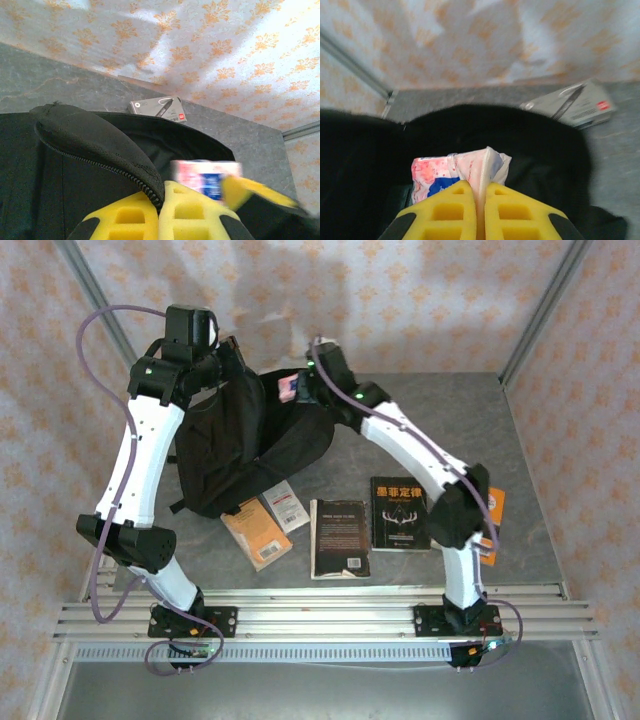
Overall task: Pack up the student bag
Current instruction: Place the personal item in the student bag.
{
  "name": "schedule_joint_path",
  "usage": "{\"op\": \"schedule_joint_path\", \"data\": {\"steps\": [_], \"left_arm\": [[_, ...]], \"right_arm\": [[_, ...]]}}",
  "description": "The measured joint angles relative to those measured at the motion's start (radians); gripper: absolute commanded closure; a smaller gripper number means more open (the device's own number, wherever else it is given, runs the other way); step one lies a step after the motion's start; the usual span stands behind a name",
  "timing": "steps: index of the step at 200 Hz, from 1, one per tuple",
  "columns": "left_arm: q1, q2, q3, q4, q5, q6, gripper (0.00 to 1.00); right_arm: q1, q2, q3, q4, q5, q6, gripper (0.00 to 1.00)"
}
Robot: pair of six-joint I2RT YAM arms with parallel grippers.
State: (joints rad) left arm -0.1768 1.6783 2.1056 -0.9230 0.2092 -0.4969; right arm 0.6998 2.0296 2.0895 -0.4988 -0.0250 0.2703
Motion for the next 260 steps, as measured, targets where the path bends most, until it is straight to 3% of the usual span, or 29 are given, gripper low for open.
{"op": "schedule_joint_path", "data": {"steps": [21, 38, 57, 85, 132, 189, 227, 260], "left_arm": [[0.000, 0.000, 0.000, 0.000, 0.000, 0.000, 1.00], [0.000, 0.000, 0.000, -0.002, -0.010, 0.001, 1.00], [0.000, 0.000, 0.000, -0.009, -0.035, 0.008, 1.00], [0.000, 0.000, 0.000, -0.014, -0.117, 0.027, 1.00], [0.003, 0.000, 0.001, -0.011, -0.346, 0.080, 1.00], [0.003, 0.074, 0.080, 0.001, -0.504, 0.201, 1.00], [0.003, 0.137, 0.080, 0.003, -0.528, 0.234, 1.00], [0.000, 0.189, 0.060, 0.008, -0.431, 0.223, 1.00]], "right_arm": [[0.045, 0.072, 0.036, -0.022, -0.090, -0.006, 0.27], [0.079, 0.085, 0.034, -0.031, -0.133, -0.002, 0.16], [0.097, 0.071, 0.018, -0.032, -0.126, -0.008, 0.12], [0.073, 0.008, -0.025, -0.051, -0.017, -0.010, 0.11], [-0.023, -0.130, -0.041, -0.142, 0.198, -0.002, 0.13], [-0.045, -0.326, -0.322, -0.197, 0.337, 0.011, 0.13], [-0.071, -0.404, -0.486, -0.229, 0.369, 0.025, 0.14], [-0.080, -0.503, -0.615, -0.240, 0.385, 0.025, 0.14]]}}
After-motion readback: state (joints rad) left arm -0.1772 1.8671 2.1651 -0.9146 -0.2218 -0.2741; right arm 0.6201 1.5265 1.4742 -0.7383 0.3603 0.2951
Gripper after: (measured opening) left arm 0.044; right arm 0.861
